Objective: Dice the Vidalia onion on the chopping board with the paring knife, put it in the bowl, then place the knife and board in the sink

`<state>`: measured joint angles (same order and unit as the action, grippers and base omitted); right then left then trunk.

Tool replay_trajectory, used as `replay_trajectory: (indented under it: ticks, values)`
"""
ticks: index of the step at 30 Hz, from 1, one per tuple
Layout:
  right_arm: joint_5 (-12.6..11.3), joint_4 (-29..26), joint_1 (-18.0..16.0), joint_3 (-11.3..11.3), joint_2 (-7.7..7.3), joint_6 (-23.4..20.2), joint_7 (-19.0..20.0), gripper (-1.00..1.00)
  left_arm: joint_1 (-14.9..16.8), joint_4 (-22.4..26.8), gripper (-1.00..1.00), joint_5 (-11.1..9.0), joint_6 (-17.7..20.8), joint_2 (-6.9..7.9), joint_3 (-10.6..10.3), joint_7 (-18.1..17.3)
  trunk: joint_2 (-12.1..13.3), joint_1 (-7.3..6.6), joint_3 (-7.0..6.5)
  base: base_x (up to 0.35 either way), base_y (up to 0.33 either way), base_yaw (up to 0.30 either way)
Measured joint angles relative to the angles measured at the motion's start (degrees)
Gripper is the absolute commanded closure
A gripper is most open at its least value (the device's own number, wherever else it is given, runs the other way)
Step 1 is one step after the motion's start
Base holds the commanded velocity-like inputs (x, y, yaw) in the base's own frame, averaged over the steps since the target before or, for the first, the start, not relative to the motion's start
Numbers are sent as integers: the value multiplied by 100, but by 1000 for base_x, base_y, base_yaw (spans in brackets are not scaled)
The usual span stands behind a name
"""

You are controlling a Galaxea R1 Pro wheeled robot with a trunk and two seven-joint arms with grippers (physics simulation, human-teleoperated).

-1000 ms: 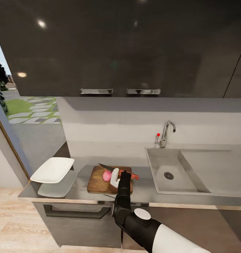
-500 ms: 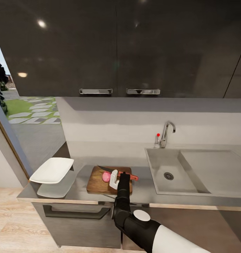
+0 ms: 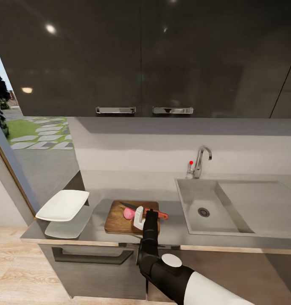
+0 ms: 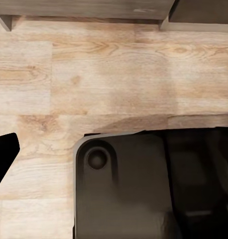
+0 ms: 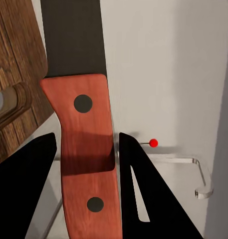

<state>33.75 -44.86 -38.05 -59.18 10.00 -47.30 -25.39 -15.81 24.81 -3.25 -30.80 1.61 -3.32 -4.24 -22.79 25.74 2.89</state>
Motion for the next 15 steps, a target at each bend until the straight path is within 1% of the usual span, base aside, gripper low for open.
replay_trajectory:
  ticks: [15]
  values:
    - [1,10,0,0,0,0,-12,100,1,-10,-100,-3,0,0,0,-9,0,0,0,0,0,0]
